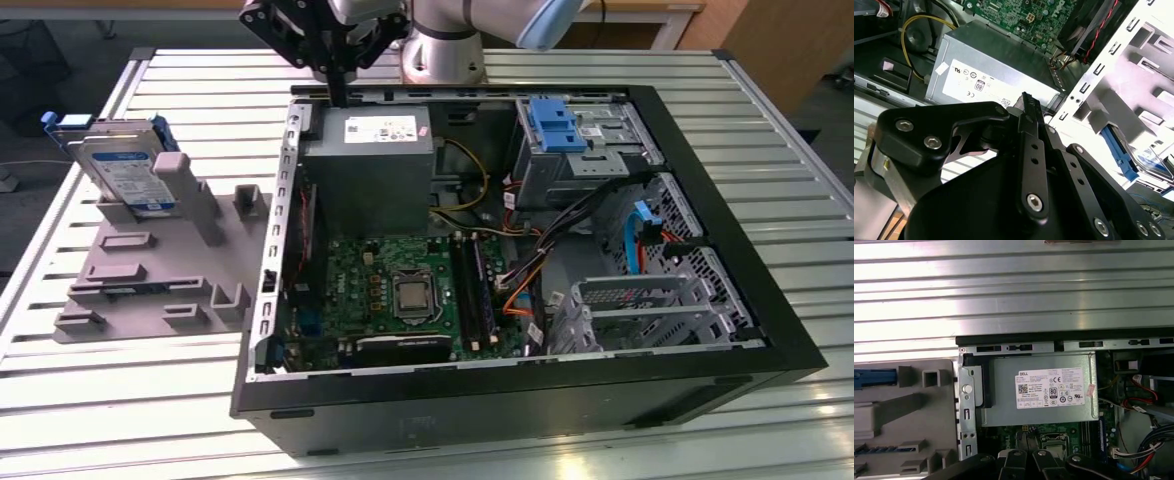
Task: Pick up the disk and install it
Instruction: 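Reach for the disk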
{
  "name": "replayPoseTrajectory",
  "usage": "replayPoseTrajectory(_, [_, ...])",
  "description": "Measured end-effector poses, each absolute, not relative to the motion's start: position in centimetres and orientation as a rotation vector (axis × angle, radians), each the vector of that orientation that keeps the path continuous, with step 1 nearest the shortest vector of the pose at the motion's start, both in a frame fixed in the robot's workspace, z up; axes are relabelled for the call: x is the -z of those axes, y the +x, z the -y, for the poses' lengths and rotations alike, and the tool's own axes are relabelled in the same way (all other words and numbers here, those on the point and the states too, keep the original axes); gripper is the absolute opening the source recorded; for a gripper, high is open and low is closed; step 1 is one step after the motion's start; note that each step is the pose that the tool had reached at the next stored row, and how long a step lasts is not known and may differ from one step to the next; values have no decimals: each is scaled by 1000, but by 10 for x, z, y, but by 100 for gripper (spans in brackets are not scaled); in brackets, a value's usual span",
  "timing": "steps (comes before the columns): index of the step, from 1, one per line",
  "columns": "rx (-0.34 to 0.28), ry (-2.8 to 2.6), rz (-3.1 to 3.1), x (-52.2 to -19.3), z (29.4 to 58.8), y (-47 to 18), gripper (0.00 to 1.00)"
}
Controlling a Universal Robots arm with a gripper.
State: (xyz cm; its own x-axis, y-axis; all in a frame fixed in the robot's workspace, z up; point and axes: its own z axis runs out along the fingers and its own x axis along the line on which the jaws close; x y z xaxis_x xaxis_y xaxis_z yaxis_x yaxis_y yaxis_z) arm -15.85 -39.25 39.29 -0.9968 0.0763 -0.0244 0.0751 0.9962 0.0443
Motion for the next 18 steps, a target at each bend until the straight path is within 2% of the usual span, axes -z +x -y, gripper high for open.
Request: replayPoseTrajectory(18, [-68, 118, -3113, -393, 392, -162, 11])
